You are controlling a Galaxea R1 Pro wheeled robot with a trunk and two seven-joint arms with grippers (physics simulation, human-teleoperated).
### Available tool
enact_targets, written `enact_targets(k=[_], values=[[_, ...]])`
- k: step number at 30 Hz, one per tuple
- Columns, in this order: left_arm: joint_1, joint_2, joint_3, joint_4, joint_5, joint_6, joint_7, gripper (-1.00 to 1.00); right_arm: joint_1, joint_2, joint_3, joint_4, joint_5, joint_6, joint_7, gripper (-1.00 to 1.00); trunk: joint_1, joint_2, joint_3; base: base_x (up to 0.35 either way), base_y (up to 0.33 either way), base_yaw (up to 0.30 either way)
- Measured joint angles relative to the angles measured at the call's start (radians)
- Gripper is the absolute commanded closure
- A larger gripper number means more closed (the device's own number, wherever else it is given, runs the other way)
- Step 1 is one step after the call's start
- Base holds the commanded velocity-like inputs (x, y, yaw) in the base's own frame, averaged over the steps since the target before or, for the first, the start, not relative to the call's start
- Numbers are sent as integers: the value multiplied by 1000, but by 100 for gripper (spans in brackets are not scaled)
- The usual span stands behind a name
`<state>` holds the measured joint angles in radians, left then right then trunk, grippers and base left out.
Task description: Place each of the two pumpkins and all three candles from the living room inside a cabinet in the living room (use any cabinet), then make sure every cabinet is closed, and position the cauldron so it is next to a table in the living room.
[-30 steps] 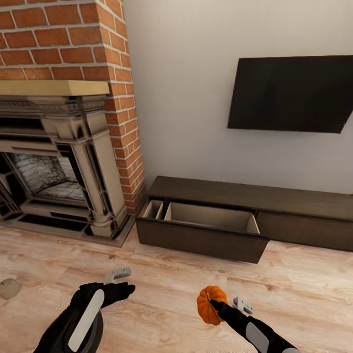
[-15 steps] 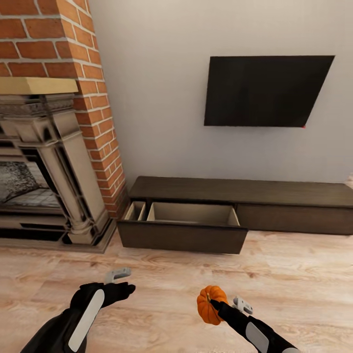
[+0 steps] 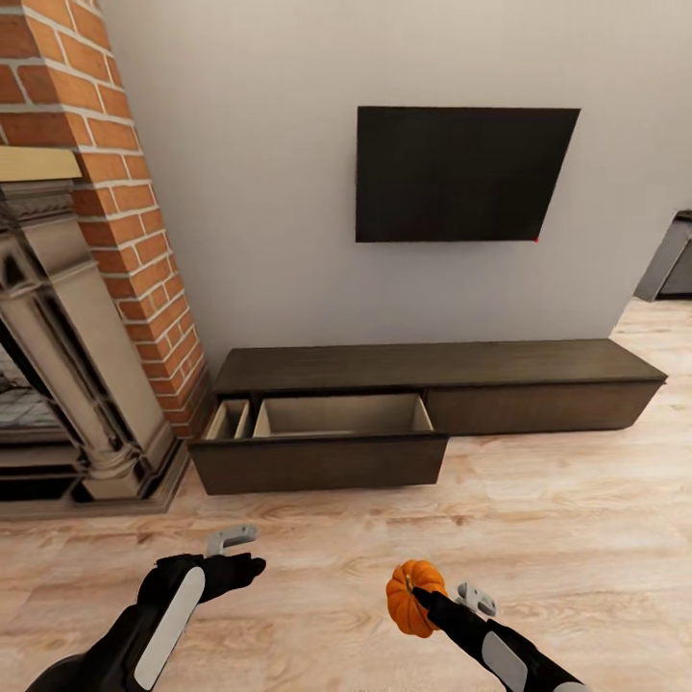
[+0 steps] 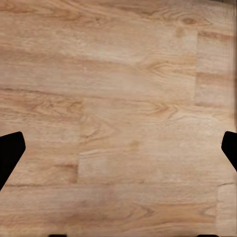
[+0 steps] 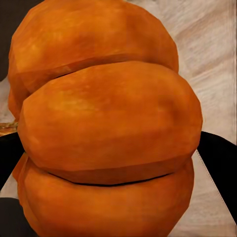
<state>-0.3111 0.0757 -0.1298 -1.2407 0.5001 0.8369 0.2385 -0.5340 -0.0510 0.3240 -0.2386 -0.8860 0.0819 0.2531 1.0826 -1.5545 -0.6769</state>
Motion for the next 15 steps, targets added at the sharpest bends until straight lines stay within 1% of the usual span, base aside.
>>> enact_targets(k=[15], values=[[0,0,0,0,0,0,0,-100,0,0,0,0,0,0,0,100,0,0,-10,0,0,-265]])
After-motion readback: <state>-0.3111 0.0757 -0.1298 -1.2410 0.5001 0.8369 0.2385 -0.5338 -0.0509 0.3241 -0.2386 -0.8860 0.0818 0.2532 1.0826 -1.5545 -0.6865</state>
